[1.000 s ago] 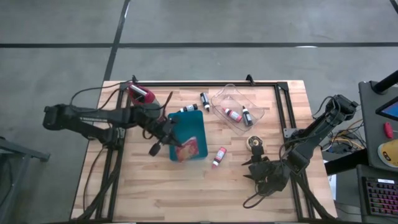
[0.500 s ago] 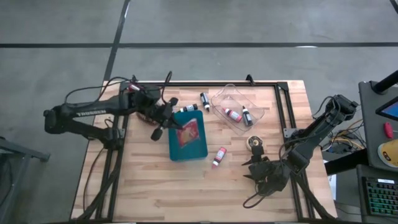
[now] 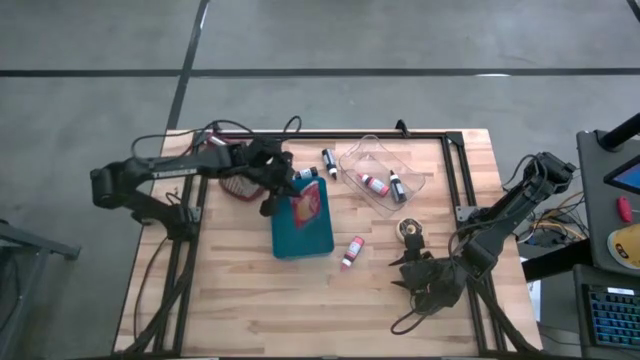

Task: Pick & Place Food Item
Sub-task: Put the popcorn bag into the blue bin

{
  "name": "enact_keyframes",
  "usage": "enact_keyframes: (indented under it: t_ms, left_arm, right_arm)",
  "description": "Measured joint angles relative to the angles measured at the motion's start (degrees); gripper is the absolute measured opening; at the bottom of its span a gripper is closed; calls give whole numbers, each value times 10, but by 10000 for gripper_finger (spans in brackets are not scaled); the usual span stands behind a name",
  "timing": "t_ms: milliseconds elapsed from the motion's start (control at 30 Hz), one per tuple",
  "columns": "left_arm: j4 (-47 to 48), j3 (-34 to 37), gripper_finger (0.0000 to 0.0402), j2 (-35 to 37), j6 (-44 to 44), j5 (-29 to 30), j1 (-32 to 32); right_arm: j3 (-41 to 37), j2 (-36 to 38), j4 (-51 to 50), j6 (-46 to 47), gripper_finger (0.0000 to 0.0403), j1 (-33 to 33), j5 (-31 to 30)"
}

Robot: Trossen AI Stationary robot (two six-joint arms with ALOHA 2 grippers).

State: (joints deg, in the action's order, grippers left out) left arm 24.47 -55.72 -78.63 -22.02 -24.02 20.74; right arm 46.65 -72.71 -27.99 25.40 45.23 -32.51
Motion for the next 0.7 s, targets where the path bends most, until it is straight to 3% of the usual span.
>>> enact_keyframes:
  t_ms: [467,700]
  left_arm:
    - [133,-121,0,-28,-77,84,41]
    - [152,-110,0,-35,-83,84,41]
  right_arm:
    - [0,0,0,1,205,0,0]
    - [0,0,0,1,205,0,0]
